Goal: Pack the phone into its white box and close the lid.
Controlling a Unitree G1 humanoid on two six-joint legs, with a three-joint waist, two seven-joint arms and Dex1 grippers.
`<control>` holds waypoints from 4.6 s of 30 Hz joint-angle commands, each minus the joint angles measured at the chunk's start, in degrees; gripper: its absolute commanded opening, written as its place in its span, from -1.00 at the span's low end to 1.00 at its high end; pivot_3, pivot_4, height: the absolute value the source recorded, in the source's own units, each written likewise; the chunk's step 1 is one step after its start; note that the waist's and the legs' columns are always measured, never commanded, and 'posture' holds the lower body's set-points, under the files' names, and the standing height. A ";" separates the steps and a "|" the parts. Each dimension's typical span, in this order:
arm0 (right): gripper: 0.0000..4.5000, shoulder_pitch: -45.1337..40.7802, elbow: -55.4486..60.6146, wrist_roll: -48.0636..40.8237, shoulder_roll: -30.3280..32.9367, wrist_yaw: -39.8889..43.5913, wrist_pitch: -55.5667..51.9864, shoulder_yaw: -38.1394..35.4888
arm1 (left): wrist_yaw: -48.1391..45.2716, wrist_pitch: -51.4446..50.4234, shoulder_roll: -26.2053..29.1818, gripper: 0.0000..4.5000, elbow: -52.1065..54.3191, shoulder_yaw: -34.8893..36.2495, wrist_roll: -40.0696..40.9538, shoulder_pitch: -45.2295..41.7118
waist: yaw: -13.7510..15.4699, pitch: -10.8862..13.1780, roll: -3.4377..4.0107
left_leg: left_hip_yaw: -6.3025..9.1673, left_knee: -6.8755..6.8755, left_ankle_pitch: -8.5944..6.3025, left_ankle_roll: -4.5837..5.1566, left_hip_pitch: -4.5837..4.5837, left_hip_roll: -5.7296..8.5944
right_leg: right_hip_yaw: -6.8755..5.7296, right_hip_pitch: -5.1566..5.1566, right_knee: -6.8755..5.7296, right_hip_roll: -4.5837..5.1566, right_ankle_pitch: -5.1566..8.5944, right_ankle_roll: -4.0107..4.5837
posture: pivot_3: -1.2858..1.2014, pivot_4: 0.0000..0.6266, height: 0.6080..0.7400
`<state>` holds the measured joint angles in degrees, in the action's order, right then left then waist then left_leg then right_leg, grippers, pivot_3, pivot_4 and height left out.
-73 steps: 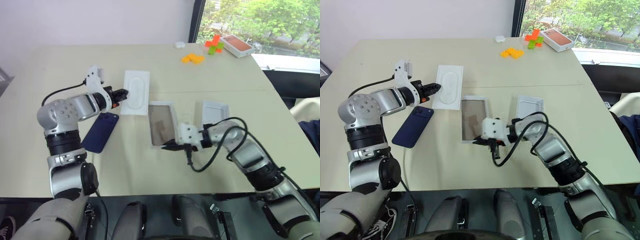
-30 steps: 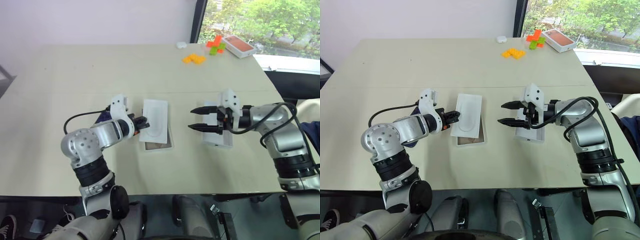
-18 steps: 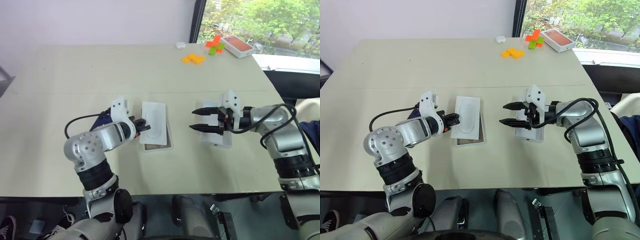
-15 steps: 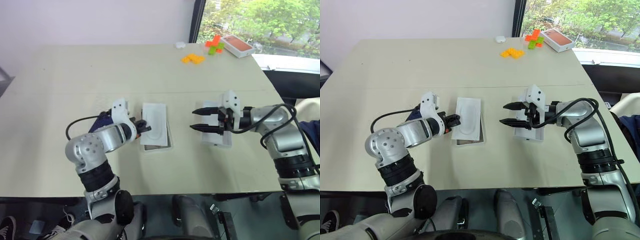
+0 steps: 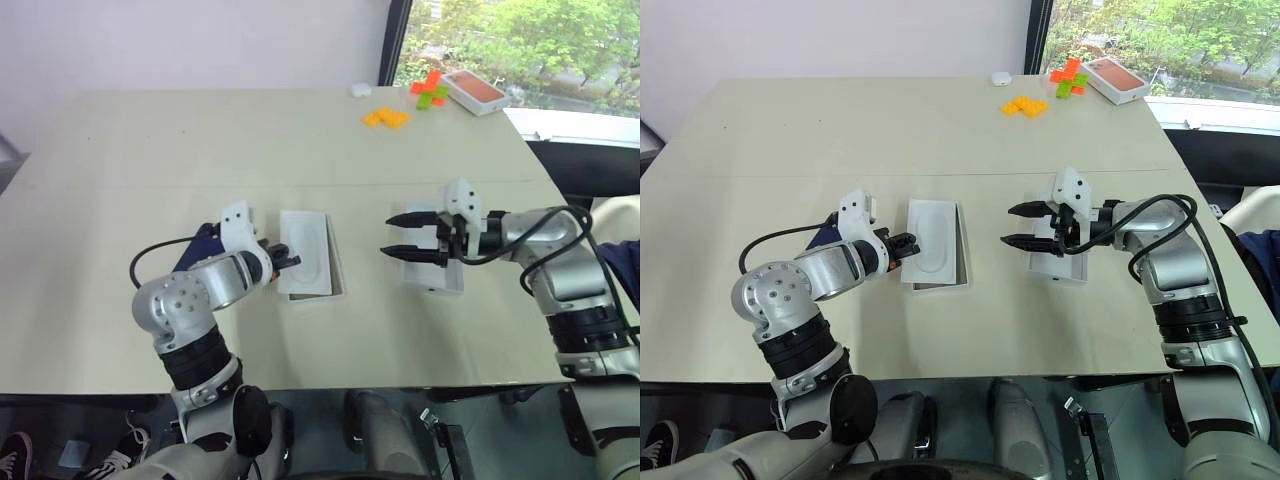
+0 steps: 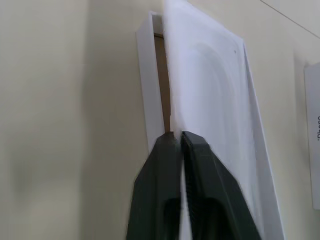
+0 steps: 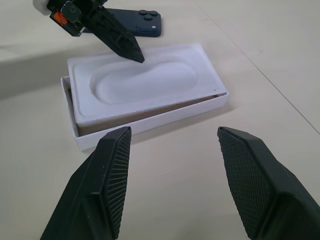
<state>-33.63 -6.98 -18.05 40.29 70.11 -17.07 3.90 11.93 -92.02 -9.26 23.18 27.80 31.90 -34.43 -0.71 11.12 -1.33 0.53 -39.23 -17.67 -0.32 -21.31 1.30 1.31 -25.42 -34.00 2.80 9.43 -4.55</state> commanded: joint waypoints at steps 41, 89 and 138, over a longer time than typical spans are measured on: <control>-0.97 -7.36 2.93 17.26 -17.60 -19.95 0.19 15.92 | -57.78 61.85 49.61 0.99 -0.37 -8.02 3.72 24.44 | -0.03 -0.04 0.08 | -0.05 0.06 0.07 -0.08 -0.09 -0.11 | -0.02 -0.18 -0.02 0.03 0.16 0.40 | 0.03 -0.52 1.00; -0.97 -14.72 -13.48 28.19 -29.20 -27.18 1.34 19.63 | -55.15 67.01 50.30 0.99 -3.41 -9.75 -0.09 20.93 | -0.50 -0.04 0.07 | -0.02 0.07 0.00 0.03 -0.02 -0.16 | -0.09 -0.18 -0.11 0.00 0.04 0.23 | 0.03 -0.52 1.00; -0.97 -13.72 -1.72 25.90 -26.79 -23.58 8.13 20.99 | -53.08 30.14 59.84 0.99 -39.42 -8.85 3.47 6.92 | -1.83 -0.01 0.07 | 0.00 0.11 -0.01 0.04 -0.12 -0.19 | -0.13 -0.37 -0.22 -0.04 0.03 0.19 | 0.03 -0.52 1.00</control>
<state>-45.78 -9.41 7.17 13.93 47.30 -10.76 24.89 -40.86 -61.13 49.13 -15.28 18.91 35.97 -27.06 -2.54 11.10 -1.26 0.53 -39.12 -17.68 -0.29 -21.43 1.14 1.19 -25.79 -34.22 2.79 9.46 -4.36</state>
